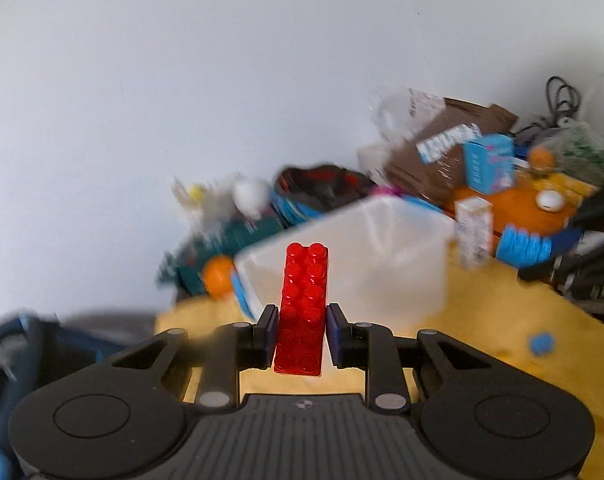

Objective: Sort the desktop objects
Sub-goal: 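Lift both bricks over the white bin and open both tools to drop them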

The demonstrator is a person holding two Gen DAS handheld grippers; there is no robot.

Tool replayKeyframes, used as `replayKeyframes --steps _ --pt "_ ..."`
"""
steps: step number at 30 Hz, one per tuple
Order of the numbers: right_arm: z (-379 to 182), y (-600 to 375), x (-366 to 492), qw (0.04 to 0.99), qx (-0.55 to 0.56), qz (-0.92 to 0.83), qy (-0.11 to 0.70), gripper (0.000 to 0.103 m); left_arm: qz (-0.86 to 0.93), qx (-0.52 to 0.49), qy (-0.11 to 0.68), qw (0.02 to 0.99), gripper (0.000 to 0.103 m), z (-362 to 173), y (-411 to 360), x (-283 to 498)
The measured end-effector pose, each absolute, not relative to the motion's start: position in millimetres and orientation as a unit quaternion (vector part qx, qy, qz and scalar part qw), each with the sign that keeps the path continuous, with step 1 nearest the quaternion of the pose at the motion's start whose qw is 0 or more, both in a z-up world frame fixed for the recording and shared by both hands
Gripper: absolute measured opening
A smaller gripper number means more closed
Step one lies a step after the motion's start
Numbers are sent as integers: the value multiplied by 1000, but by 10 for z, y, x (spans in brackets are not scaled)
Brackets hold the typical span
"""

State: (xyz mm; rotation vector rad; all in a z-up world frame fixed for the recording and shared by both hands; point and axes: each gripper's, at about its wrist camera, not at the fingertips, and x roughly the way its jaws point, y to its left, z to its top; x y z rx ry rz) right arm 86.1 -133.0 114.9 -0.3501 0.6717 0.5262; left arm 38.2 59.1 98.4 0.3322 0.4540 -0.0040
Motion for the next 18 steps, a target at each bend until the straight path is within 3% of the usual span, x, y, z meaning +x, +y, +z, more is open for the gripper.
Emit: replayKeyframes --steps 10,18 --pt "1833 -922 1718 932 -174 245 202 29 3 194 191 962 29 1389 683 1247" --pt "1909 -580 2379 936 -154 239 208 29 5 168 257 952 29 1116 732 1851"
